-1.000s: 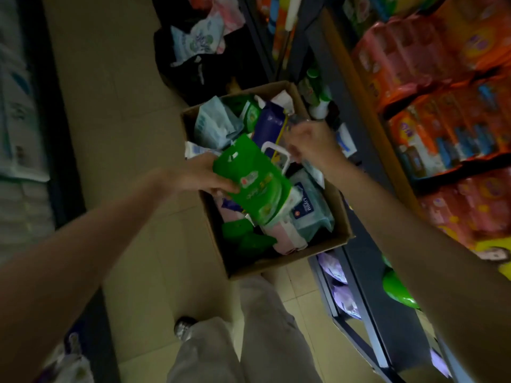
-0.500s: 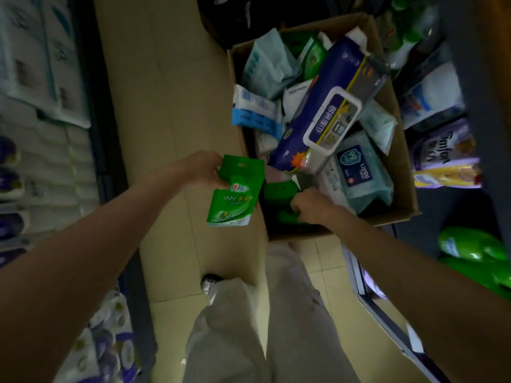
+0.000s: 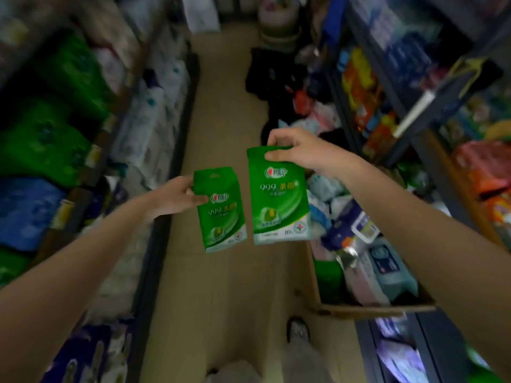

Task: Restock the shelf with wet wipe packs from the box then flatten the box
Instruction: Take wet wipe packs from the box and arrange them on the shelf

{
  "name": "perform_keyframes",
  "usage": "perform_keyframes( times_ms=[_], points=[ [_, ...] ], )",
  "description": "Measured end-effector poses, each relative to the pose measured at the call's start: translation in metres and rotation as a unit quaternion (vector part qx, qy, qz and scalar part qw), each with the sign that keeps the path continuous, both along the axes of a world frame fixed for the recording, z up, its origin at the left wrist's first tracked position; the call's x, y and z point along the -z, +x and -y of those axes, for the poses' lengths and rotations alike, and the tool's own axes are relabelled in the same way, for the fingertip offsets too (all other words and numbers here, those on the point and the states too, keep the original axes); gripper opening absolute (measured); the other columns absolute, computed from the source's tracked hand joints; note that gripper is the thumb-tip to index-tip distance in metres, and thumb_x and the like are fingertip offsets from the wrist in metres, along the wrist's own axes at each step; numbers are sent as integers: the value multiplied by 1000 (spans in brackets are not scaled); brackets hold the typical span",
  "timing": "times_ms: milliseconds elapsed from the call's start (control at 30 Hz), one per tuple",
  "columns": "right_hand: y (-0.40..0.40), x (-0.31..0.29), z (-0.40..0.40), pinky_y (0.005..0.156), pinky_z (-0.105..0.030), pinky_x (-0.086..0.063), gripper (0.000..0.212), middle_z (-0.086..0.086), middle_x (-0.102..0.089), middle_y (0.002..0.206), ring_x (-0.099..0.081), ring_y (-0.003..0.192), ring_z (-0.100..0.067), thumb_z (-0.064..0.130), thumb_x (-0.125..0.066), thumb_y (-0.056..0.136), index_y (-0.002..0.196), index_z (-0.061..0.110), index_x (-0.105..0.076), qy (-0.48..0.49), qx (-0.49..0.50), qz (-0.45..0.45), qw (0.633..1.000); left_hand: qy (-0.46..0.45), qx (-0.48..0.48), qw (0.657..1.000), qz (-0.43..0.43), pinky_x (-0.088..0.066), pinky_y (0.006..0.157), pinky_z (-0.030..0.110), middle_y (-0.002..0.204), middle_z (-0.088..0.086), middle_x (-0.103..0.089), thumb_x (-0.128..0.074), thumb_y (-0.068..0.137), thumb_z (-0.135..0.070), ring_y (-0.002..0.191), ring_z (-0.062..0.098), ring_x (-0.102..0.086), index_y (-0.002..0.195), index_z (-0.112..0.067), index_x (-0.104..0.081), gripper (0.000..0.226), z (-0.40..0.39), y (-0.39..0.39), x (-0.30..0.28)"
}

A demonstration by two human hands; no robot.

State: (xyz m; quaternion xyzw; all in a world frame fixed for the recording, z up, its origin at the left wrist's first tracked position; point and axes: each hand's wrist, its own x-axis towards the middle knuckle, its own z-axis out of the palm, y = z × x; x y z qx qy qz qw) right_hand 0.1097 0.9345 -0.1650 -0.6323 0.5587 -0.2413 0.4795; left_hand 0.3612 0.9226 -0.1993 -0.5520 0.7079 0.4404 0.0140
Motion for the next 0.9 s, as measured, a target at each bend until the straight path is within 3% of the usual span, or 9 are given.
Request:
perform_keyframes(
  times_ms=[67, 167, 367, 467, 533, 600, 667, 767, 900],
  points=[
    [47, -31, 3, 49, -9, -43, 25, 5, -58, 62, -55, 50, 6, 5, -60, 86, 67, 17, -50, -28, -38, 11, 999, -15, -47, 998, -50, -48, 95, 40, 112, 9, -64, -58, 89, -13, 102, 26, -60, 126, -11, -50, 38, -4, 46, -40],
    [124, -88, 14, 50, -6, -38, 28, 0, -53, 65, -50, 48, 8, 4, -61, 85, 65, 19, -49, -83, -107, -28, 990, -53, -159, 972, -162, -53, 68, 24, 81, -4, -68, -50, 92, -5, 74, 14, -63, 111, -20, -54, 24, -17, 109, -98],
    [260, -204, 15, 62, -13, -45, 21, 2, -57, 75, -57, 69, -4, 12, -62, 87, 68, 17, -54, -168, -213, 56, 961, -121, -271, 916, -271, -54, 76, 31, 83, -8, -70, -49, 93, -14, 69, 9, -66, 99, -30, -57, 20, -59, 223, -192],
    [323, -238, 19, 61, -16, -47, 24, -1, -56, 75, -57, 68, -10, 8, -62, 85, 66, 16, -51, -179, -278, 91, 939, -177, -276, 904, -276, -51, 85, 38, 91, -3, -68, -45, 95, -12, 84, 18, -62, 107, -32, -55, 25, -72, 257, -233],
    [361, -256, 23, 58, -18, -50, 24, -1, -60, 72, -61, 63, -9, 7, -64, 83, 65, 15, -50, -169, -306, 124, 929, -224, -292, 889, -272, -53, 77, 33, 93, 2, -62, -41, 97, -12, 80, 17, -59, 114, -27, -52, 26, -80, 278, -259],
    [398, -277, 29, 57, -18, -49, 26, 0, -60, 69, -60, 59, -5, 7, -66, 81, 63, 15, -49, -215, -300, 144, 918, -251, -325, 866, -286, -55, 60, 23, 91, 2, -61, -39, 98, -22, 71, 9, -58, 105, -29, -56, 19, -87, 303, -282],
    [432, -304, 35, 53, -16, -47, 28, 3, -59, 62, -58, 53, -2, 6, -67, 80, 62, 16, -48, -277, -282, 185, 900, -247, -344, 843, -331, -56, 62, 23, 97, 0, -67, -42, 93, -42, 76, 9, -62, 100, -29, -60, 23, -94, 328, -303],
    [481, -342, 42, 57, -18, -49, 28, 9, -59, 64, -59, 59, -1, 7, -67, 81, 62, 18, -48, -356, -299, 214, 859, -339, -355, 831, -262, -54, 89, 36, 116, 2, -66, -76, 69, -43, 100, 16, -66, 119, -17, -51, 61, -94, 361, -330],
    [537, -388, 55, 63, -17, -54, 18, 2, -59, 79, -62, 70, -2, 9, -65, 82, 74, 18, -53, -396, -361, 257, 804, -487, -392, 775, -97, -55, 78, 22, 108, -1, -61, -77, 72, -16, 94, 10, -61, 121, -9, -42, 61, -86, 399, -379]
  ],
)
